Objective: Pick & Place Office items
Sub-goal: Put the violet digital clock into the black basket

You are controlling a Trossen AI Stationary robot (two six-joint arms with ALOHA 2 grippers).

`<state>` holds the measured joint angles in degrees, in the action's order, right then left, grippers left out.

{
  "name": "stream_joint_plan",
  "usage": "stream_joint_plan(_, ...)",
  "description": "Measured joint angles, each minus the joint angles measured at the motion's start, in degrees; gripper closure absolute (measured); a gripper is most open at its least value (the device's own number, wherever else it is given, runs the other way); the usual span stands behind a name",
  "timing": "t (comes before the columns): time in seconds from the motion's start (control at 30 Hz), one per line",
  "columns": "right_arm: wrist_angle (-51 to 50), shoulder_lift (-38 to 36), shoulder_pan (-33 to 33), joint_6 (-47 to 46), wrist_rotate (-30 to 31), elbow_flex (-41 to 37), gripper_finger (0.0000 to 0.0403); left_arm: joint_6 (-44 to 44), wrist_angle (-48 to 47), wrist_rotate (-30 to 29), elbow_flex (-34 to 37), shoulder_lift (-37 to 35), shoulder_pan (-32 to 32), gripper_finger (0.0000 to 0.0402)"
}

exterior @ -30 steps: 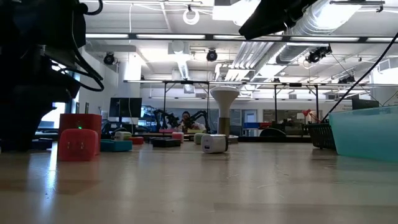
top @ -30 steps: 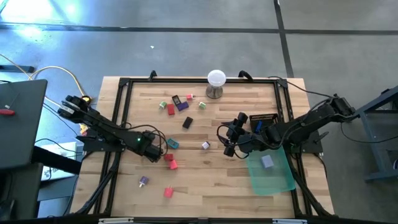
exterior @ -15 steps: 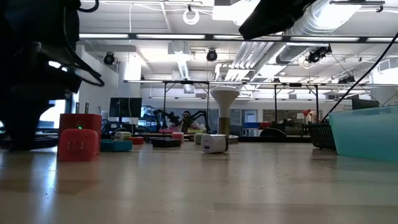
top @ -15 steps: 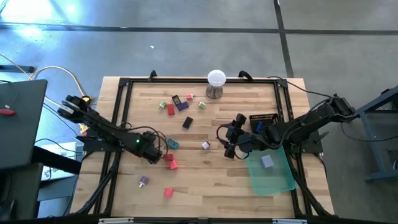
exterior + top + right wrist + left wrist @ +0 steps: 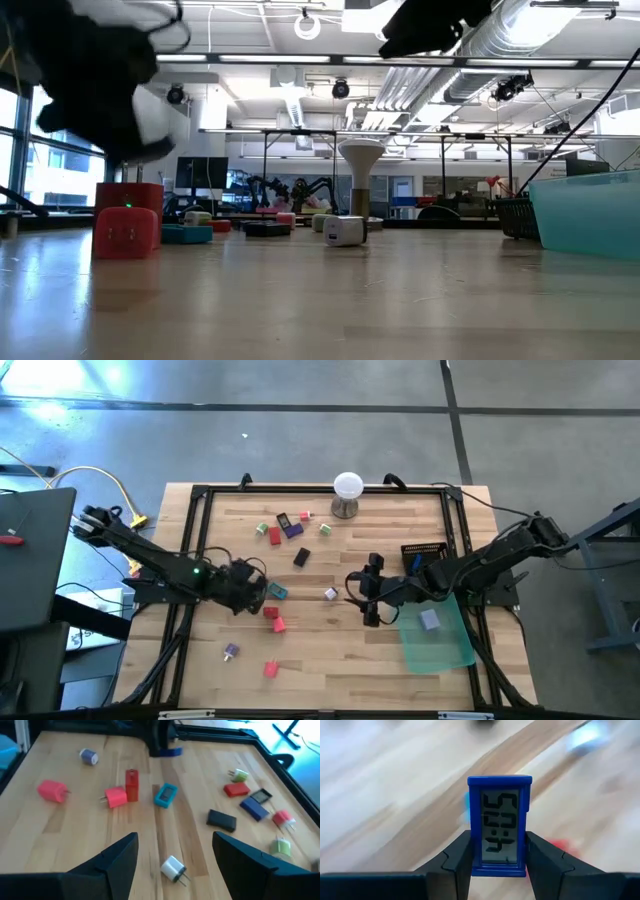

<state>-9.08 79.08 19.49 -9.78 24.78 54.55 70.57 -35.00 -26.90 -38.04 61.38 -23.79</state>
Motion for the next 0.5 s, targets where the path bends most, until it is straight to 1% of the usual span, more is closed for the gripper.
stream_joint_plan(0.1,3.9,1.9,0.0,3.0,-1.3,0.0,0.0158,-9.7,10.4,-2.7,0.0,-2.3,-0.3,0.0264)
stream_joint_plan(0.2,7.5,3.5,0.0,6.3,-1.3,0.0,0.0158,-20.9,22.2,-3.3,-0.1,-2.2,-1.2,0.0264)
stream_joint_plan(0.27,11.5,4.7,-0.4,8.1,-1.4,0.0,0.0158,-26.6,28.7,-3.4,-0.1,-1.0,-1.9,0.0264)
stream_joint_plan(0.33,14.1,5.0,-0.4,9.3,-1.7,-0.1,0.0158,-31.2,32.7,-3.2,-0.2,0.4,-2.1,0.0264)
stream_joint_plan(0.4,17.7,4.9,-0.4,9.9,-3.8,-0.1,0.0158,-34.8,36.5,-3.3,-0.2,2.3,-2.1,0.0264)
stream_joint_plan(0.5,20.6,4.8,-0.4,9.9,-6.6,0.0,0.0158,-39.0,39.3,-3.3,-0.2,5.4,-2.1,0.0264)
